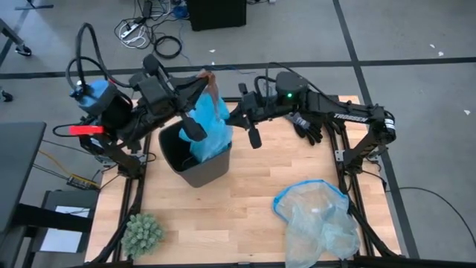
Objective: Place trash/remove bag and relplace
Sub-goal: Remove the trash bag from the bin
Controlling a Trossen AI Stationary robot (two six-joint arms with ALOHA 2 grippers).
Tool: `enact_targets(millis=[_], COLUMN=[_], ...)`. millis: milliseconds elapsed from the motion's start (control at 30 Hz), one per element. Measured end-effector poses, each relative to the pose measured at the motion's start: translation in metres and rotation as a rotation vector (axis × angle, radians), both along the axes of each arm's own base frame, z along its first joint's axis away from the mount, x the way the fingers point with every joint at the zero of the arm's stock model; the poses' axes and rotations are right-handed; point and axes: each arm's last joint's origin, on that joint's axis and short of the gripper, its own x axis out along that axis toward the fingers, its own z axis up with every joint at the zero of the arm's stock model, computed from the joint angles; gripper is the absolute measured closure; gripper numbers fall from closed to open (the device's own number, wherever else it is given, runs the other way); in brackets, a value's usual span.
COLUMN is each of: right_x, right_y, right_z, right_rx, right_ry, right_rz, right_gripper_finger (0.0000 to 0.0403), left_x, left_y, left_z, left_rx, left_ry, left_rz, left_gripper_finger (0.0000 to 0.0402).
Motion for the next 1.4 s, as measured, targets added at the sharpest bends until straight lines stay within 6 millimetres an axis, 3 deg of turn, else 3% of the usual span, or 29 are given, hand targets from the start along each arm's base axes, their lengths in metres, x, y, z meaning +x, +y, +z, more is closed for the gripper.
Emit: enact_targets(millis=[300,467,667,800,900,1167,1400], right_x=[0.010,0.012,-0.017,-0.045,-0.054,-0.035,-0.020], right_y=[0.018,0.026,0.029,0.023,0.016,0.005,0.006], right_z=[-0.017,-0.018,0.007,0.032,0.039,0.033,0.029], right_rx=[0.012,0.014,-0.035,-0.115,-0.194,-0.233,-0.247], right_ry=[0.109,0.110,0.042,-0.058,-0.101,-0.153,-0.211], right_rz=[0.052,0.073,0.085,0.038,-0.033,-0.056,-0.028], right_gripper_finger=[0.0403,0.0401,0.0371,0.0325,0.0285,0.0195,0.0179], left_x=[-0.003,-0.001,-0.001,-0.010,-0.014,-0.014,-0.012], left_y=[0.001,-0.003,-0.016,-0.026,-0.032,-0.046,-0.046], left_z=[0.007,0.001,-0.009,-0.010,-0.010,-0.014,-0.019], left_rx=[0.019,0.040,0.001,-0.038,-0.074,-0.142,-0.247], left_ry=[-0.055,0.008,0.075,0.080,0.067,0.061,0.046], left_rz=[0.011,-0.007,-0.088,-0.150,-0.193,-0.254,-0.248], left_gripper_finger=[0.0401,0.0401,0.0401,0.0401,0.0401,0.0401,0.0401])
